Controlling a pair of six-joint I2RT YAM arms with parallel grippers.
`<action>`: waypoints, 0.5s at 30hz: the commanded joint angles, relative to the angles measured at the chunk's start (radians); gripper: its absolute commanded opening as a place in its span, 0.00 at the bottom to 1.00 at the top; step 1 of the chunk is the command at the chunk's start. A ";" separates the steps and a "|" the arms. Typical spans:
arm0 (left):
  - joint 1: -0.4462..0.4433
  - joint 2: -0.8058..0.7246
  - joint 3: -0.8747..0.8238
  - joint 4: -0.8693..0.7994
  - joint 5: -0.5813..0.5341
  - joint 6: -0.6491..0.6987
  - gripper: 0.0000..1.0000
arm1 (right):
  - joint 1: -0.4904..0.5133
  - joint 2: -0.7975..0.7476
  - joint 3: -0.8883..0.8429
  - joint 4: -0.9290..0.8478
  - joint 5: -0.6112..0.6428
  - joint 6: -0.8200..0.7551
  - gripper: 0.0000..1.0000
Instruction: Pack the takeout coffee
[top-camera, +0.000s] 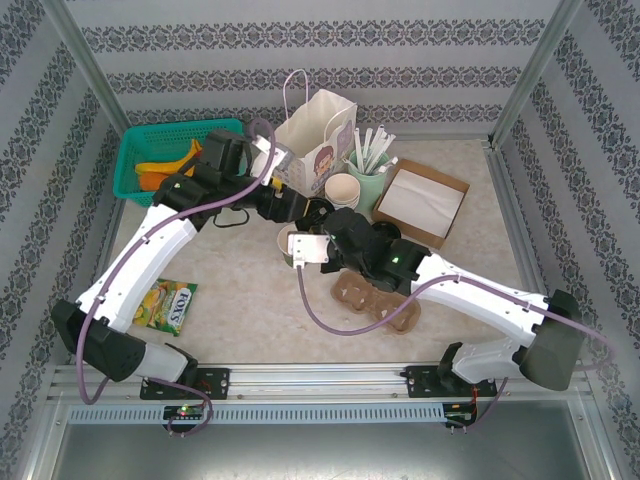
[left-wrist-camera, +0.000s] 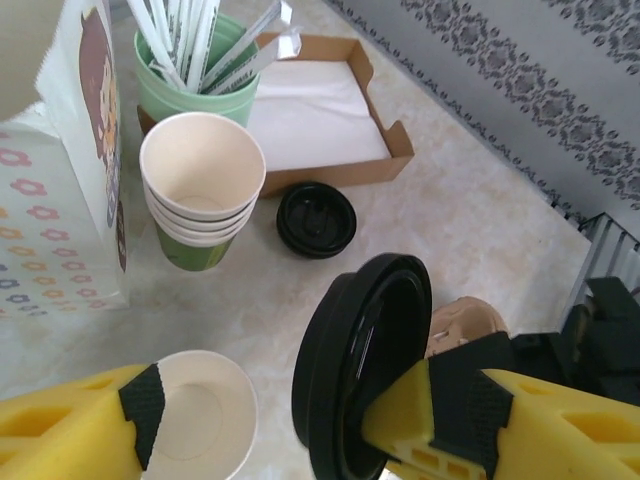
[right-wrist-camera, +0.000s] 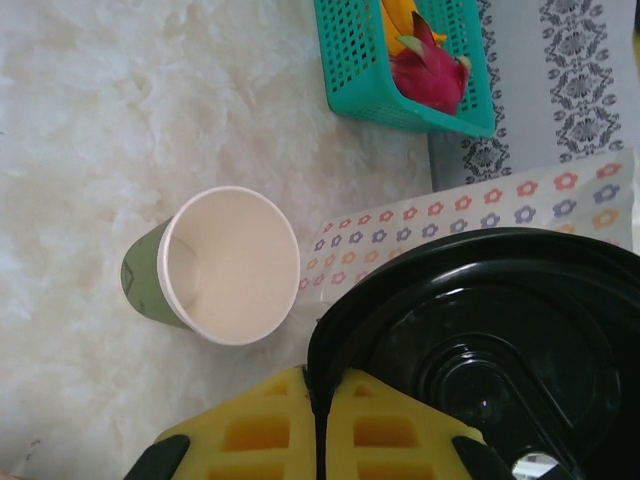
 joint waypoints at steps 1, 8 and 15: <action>-0.027 0.013 0.035 -0.027 -0.053 0.082 0.78 | 0.020 0.019 0.045 0.004 0.031 -0.059 0.02; -0.064 0.072 0.070 -0.069 -0.123 0.142 0.74 | 0.028 0.042 0.071 0.002 0.022 -0.062 0.02; -0.082 0.102 0.078 -0.072 -0.184 0.160 0.53 | 0.028 0.046 0.084 -0.002 -0.001 -0.030 0.02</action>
